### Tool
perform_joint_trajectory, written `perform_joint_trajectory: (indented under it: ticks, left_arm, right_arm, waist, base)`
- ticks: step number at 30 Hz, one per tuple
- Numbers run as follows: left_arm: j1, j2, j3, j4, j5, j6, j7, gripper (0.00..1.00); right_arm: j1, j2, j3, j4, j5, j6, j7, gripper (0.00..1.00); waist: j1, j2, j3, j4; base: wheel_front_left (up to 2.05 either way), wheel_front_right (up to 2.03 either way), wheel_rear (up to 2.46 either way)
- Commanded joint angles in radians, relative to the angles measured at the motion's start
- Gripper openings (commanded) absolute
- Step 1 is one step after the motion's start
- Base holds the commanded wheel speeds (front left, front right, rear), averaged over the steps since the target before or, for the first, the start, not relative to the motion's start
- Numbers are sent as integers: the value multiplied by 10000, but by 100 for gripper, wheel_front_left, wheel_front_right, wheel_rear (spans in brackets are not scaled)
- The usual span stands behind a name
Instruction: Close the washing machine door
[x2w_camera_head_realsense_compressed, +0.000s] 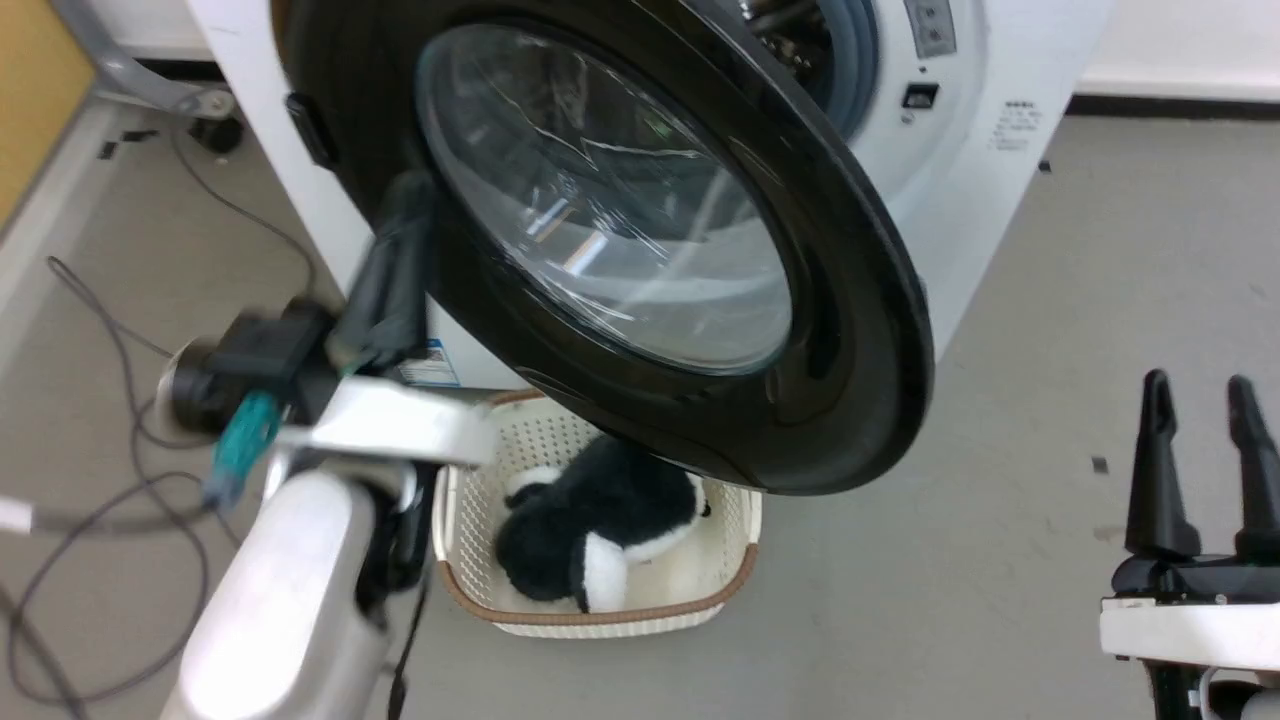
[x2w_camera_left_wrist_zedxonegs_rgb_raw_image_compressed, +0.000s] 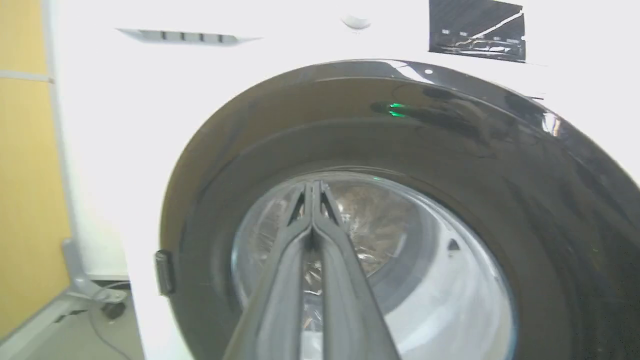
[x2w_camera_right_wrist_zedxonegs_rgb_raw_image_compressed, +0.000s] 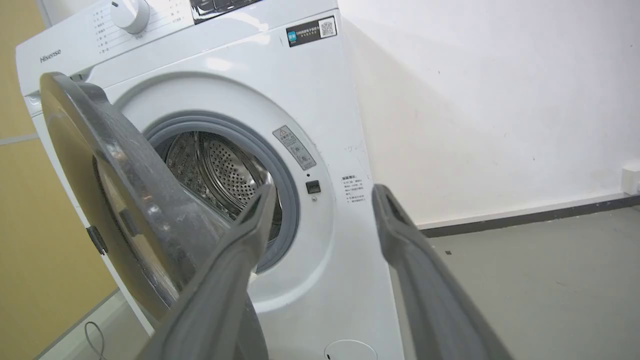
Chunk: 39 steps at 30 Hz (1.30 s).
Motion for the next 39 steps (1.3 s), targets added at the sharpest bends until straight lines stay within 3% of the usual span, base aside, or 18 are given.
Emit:
perform_joint_trajectory:
  ticks: [1, 4, 5, 6, 10, 19, 20, 22, 23, 31, 36, 39]
  left_arm:
    - [346, 56, 135, -142, 274, 143, -41, 0]
    - [1314, 205, 618, -658, 1325, 845, -42, 0]
    - [1666, 273, 770, -727, 1572, 1071, -42, 83]
    - [2008, 322, 932, -811, 1765, 1288, -42, 100]
    - [3322, 384, 1436, -919, 1988, 1659, -42, 100]
    - [4903, 44, 1642, -1052, 2271, 1508, -43, 100]
    - [4980, -20, 1670, -1085, 2296, 1480, -43, 100]
    - [5086, -120, 1705, -1129, 2387, 1409, -43, 100]
    - [5122, -166, 1724, -1133, 2431, 1378, -43, 100]
    - [5123, -513, 1856, -1306, 2925, 1284, -43, 100]
    - [4998, -749, 1841, -1364, 3133, 1203, -43, 100]
    - [4870, -876, 1812, -1339, 3250, 1146, -43, 100]
  right_arm:
    - [-8, -3, -18, -127, -109, 8, -32, 100]
    - [-126, -3, -35, -473, -189, 8, -32, 100]
    - [-204, -3, -26, -591, -207, 8, -32, 100]
    - [-290, -3, 1, -682, -201, 8, -32, 100]
    - [-724, -3, 357, -987, -37, 8, -32, 100]
    - [-1558, -222, 1943, -1610, 363, 8, -32, 100]
    - [-1598, -361, 2241, -1652, 417, 8, -32, 57]
    - [-1639, -650, 2896, -1659, 559, 8, -32, 3]
    - [-1650, -804, 3249, -1606, 638, 8, -32, 0]
    - [-1720, -2578, 6063, 179, 62, 8, -32, 0]
    - [-1621, -2892, 6139, 1498, 107, 8, -32, 0]
    - [-1597, -2900, 5638, 2244, 379, 8, -32, 0]
  waist:
    - [0, 0, -171, 159]
    - [0, 0, -363, 328]
    - [0, 0, -432, 365]
    - [0, 0, -506, 392]
    - [0, 0, -743, 507]
    - [0, 0, -1153, 1040]
    - [0, 0, -1186, 1097]
    - [0, 0, -1238, 1206]
    - [0, 0, -1254, 1238]
    - [0, 0, -1256, 1403]
    - [0, 0, -1036, 1412]
    - [0, 0, -849, 1387]
  base:
    - [0, 0, 0]
    - [0, 0, 0]
    - [0, 0, 0]
    - [0, 0, 0]
    - [0, 0, 0]
    - [0, 0, 0]
    - [0, 0, 0]
    - [0, 0, 0]
    - [0, 0, 0]
    - [0, 0, 0]
    - [0, 0, 0]
    - [0, 0, 0]
